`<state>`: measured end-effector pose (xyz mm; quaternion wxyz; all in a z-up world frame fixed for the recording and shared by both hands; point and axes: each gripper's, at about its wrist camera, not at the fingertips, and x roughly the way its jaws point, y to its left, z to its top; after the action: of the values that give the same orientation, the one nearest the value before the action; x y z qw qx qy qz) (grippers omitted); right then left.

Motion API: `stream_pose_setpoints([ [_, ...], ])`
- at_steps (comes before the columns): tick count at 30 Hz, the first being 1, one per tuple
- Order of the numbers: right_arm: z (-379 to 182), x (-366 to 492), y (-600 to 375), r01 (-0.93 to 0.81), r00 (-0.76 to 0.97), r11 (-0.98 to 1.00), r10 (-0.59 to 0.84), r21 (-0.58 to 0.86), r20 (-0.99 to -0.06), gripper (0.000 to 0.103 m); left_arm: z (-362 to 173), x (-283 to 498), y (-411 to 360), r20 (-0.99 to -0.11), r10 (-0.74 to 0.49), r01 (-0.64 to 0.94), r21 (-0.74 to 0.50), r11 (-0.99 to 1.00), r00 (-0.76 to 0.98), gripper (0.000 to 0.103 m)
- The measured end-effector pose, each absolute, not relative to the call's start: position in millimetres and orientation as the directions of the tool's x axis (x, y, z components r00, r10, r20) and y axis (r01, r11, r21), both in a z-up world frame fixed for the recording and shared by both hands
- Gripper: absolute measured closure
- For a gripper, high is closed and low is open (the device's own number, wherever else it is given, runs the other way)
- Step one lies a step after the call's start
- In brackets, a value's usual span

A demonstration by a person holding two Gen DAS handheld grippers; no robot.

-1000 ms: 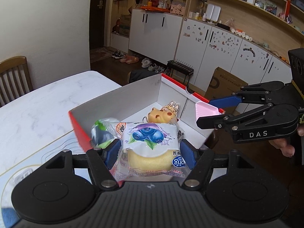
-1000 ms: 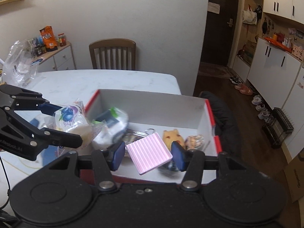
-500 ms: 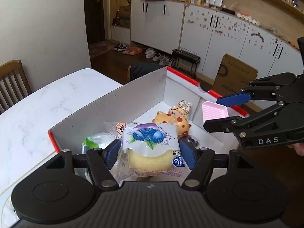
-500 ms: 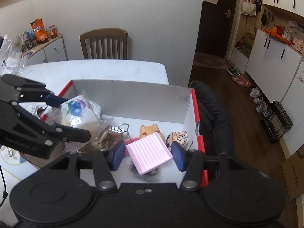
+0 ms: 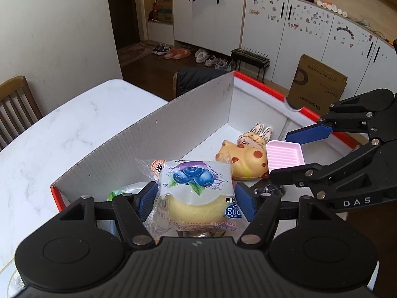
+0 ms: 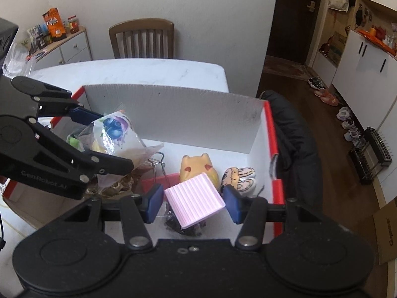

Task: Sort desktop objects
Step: 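Carry the bread bag and pink pad over the red shoebox with both tools, then open both tools to release the bread bag and pink pad into the box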

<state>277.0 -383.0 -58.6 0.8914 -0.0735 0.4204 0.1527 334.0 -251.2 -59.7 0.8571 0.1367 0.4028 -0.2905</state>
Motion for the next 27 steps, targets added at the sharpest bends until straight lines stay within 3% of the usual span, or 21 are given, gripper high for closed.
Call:
stream_pose_setpoints([
  [18, -82.0, 287.1, -369.2, -0.391, 0.566, 0.919, 0.195, -0.053, -0.801, 0.05, -70.8, 344.4, -253.4, -0.795, -0.394, 0.614, -0.034, 0.788, 0.462, 0.035],
  [27, -80.9, 287.3, -366.5, -0.386, 0.563, 0.921, 0.189, -0.054, -0.804, 0.048, -70.8, 343.0, -254.0, -0.798, -0.389, 0.616, -0.028, 0.787, 0.46, 0.029],
])
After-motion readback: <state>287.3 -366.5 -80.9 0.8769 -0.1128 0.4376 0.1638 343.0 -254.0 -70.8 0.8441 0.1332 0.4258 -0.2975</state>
